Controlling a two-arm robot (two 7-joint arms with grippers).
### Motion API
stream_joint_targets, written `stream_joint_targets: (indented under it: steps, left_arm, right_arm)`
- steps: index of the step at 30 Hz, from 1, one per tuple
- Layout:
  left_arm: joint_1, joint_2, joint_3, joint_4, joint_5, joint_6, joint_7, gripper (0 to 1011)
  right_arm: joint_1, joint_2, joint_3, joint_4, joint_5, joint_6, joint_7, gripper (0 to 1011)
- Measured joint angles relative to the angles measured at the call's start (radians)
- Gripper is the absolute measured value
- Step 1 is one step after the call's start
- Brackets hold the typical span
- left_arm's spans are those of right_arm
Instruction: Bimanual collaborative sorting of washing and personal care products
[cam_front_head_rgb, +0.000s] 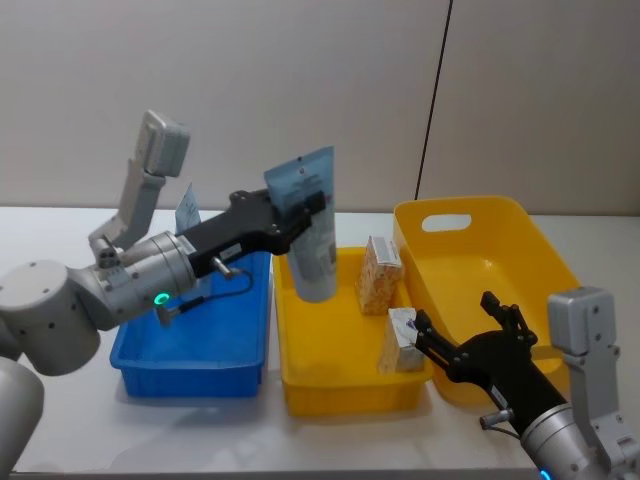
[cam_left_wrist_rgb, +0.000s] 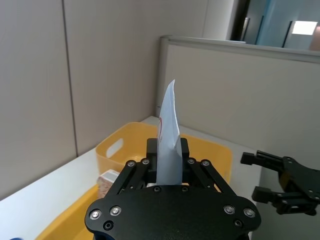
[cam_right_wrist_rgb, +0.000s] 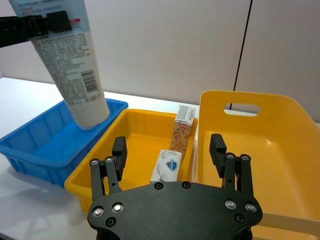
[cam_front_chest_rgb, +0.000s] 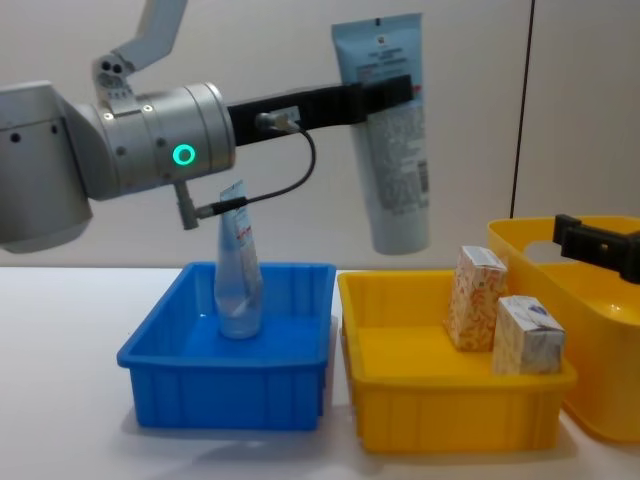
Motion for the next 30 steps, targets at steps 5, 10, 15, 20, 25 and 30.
stream_joint_targets:
  steps: [5,10,15,20,25,30]
  left_arm:
    - [-0.003,-0.012,0.011,0.011,-0.011,0.001,-0.023,207]
    - [-0.004,-0.019,0.019,0.018,-0.018,0.002,-0.039,207]
    - [-0.005,-0.023,0.024,0.022,-0.023,0.003,-0.048,207]
    - [-0.005,-0.026,0.027,0.025,-0.026,0.003,-0.054,207]
    - [-0.006,-0.029,0.029,0.028,-0.028,0.004,-0.058,207]
    - [-0.006,-0.030,0.031,0.029,-0.030,0.004,-0.062,207]
  right_arm:
    - [0.000,0.001,0.002,-0.007,0.004,0.006,0.009,1002]
    - [-0.001,0.009,0.008,-0.029,0.032,0.034,0.039,1002]
    - [0.003,0.019,0.017,-0.060,0.073,0.085,0.072,1002]
    - [0.019,0.028,0.021,-0.091,0.111,0.150,0.093,1002]
    - [0.038,0.031,0.016,-0.100,0.123,0.192,0.095,1002]
    - [0.069,0.032,-0.003,-0.093,0.117,0.229,0.094,1002]
